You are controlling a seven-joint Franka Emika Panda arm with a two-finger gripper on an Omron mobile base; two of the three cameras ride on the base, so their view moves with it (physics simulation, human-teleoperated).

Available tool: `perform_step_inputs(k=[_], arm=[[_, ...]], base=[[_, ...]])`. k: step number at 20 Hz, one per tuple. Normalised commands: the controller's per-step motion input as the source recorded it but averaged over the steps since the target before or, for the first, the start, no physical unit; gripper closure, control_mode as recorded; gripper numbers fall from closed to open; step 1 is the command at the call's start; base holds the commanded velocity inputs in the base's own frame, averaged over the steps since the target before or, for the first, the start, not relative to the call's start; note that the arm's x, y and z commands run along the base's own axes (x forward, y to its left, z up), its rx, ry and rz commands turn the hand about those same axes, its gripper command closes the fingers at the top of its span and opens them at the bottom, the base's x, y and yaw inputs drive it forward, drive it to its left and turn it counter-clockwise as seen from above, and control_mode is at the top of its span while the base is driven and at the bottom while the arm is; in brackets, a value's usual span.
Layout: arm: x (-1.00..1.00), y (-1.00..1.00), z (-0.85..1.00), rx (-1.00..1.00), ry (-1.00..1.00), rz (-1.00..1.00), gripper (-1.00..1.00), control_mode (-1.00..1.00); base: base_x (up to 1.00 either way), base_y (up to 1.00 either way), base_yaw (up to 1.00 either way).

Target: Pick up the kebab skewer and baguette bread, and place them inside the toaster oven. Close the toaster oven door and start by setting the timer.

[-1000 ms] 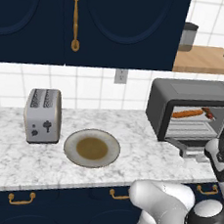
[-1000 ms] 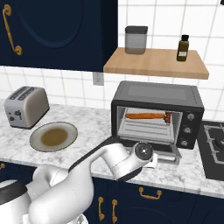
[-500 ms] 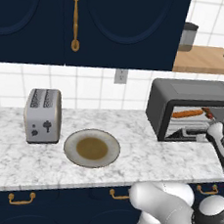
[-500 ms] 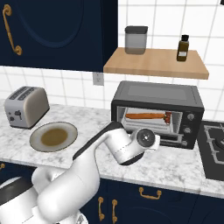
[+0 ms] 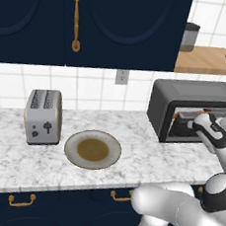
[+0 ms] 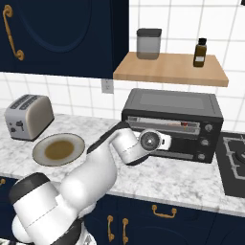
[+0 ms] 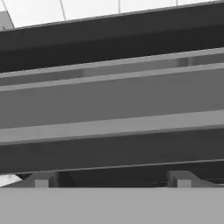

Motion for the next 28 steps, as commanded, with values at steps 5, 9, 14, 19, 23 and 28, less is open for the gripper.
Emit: perform_step_inputs(k=[5,9,14,19,23,28], arm=[[0.52,0.0,0.41,0.0,-0.09,-0.08,-1.0,-1.0],[0.47,0.0,0.14,0.0,-0.11,-0.08,-1.0,-1.0],[0.28,0.0,0.04,0.0,-0.07,-0.09,-1.0,-1.0],[-0.44,-0.12,0.55,0.0,0.0,-0.06,-1.0,-1.0],[-0.72,-0.2,0.5,0.0,0.0,-0.04,-1.0,-1.0],[-0.73,-0.48,0.53,0.0,0.0,0.0,-1.0,-1.0]], base=[[0.0,0.0,0.0],[0.0,0.0,0.0],[0.0,0.0,0.0],[0.0,0.0,0.0],[0.0,0.0,0.0],[0.0,0.0,0.0]])
